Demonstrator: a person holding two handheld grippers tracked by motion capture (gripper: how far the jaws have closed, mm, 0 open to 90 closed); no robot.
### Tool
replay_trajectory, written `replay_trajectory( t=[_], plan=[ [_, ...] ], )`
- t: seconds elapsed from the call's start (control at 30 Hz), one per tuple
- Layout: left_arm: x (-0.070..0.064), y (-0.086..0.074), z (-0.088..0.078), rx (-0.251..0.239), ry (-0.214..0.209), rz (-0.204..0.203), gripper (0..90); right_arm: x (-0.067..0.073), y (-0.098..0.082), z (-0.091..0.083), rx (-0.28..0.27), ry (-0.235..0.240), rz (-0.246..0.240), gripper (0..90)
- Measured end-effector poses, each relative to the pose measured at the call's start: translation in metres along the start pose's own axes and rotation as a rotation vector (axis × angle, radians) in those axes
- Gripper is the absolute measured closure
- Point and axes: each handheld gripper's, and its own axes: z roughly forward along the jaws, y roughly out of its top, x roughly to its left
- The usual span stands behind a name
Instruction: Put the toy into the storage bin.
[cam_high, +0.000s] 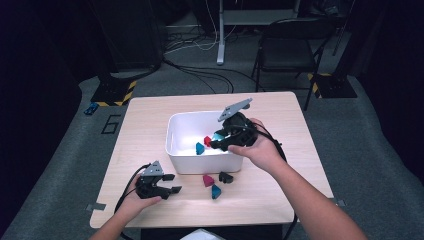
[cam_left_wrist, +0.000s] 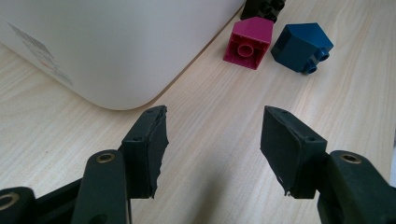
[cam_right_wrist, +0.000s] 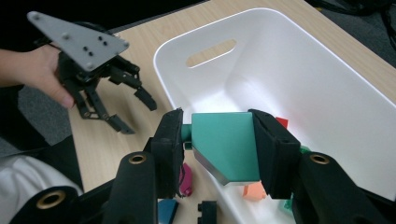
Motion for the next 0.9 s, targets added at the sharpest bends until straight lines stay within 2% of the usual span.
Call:
replay_trajectory(
  t=[0.2,0.3,0.4,0.5,0.6,0.63,0.67,0.73,0.9],
  plan=[
    [0.0,0.0,0.0,0.002,0.001,0.002,40.7,-0.014,0.009,0.02,-0.008,-0.011,0.041,56.2],
    [0.0,-0.001,0.0,0.003,-0.005,0.0,40.7,-0.021,0.013,0.03,-0.015,-0.009,0.043,56.2],
    [0.001,-0.001,0.0,0.003,-0.006,-0.003,40.7,-0.026,0.017,0.041,-0.007,-0.013,0.058,56.2],
    [0.001,-0.001,-0.001,-0.004,-0.002,0.005,40.7,-0.031,0.023,0.052,0.003,-0.015,0.052,56.2],
    [0.001,-0.002,-0.001,-0.001,-0.003,0.004,40.7,-0.034,0.029,0.062,0.001,-0.007,0.062,56.2],
    [0.001,-0.002,-0.001,0.003,-0.004,0.004,40.7,-0.035,0.031,0.067,0.006,-0.003,0.051,56.2],
    [0.001,-0.002,-0.001,0.005,-0.002,0.005,40.7,-0.034,0.032,0.07,0.013,-0.005,0.067,56.2],
    [0.001,-0.003,0.0,-0.005,-0.006,-0.014,40.8,-0.034,0.036,0.078,0.029,-0.006,0.059,56.2],
    [0.002,-0.003,0.0,-0.001,0.0,-0.003,40.8,-0.035,0.043,0.096,0.047,0.003,0.048,56.2]
  ],
)
